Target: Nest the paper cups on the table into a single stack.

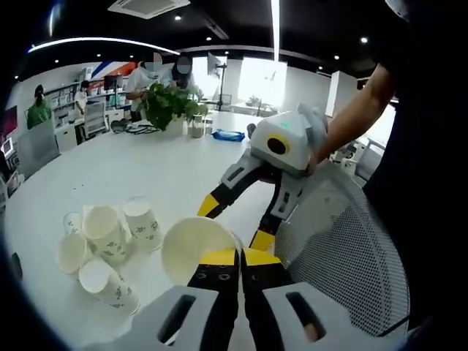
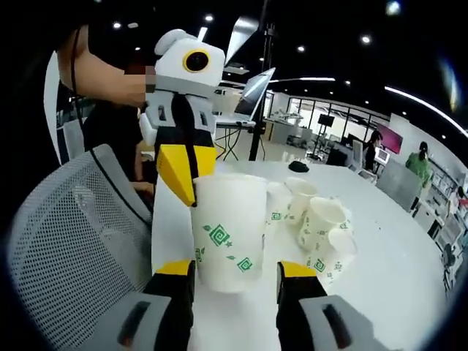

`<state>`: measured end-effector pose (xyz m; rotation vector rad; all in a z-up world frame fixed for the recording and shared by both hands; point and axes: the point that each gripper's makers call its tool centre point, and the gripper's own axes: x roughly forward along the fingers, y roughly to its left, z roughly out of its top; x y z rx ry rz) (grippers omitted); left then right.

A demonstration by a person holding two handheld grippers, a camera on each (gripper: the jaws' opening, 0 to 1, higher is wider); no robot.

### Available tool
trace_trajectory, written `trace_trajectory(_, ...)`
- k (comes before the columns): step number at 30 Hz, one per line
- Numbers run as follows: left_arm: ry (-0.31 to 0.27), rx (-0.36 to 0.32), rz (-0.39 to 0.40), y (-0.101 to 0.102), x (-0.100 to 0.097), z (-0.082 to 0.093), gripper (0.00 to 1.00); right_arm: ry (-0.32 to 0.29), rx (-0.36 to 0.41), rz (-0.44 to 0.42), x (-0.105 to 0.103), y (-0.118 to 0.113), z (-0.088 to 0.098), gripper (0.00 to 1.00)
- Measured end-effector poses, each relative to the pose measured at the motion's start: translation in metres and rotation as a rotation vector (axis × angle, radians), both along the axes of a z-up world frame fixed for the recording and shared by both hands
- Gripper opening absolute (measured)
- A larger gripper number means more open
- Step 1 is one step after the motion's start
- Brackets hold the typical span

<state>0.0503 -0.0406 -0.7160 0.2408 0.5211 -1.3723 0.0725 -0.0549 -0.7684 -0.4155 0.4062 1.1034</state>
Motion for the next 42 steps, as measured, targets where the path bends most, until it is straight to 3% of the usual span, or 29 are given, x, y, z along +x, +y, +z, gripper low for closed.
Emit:
trace_trajectory(10,-0.040,0.074,-0.025,0.000,0.014,-0.016,0.00,0.059,0.057,-0.110,0.006,-0.015,0.000,0.62)
trace_trajectory(25,-0.113,0.236,-0.069,0.000,0.028,-0.040,0.00,0.108,0.132,-0.239,0.014,-0.035,0.003,0.72)
trace_trajectory(36,-0.183,0.416,-0.155,0.006,0.042,-0.060,0.00,0.152,0.108,-0.291,0.012,-0.050,-0.007,0.77)
trace_trajectory(42,-0.193,0.450,-0.186,0.003,0.045,-0.064,0.00,0.180,0.115,-0.342,0.014,-0.061,-0.010,0.83)
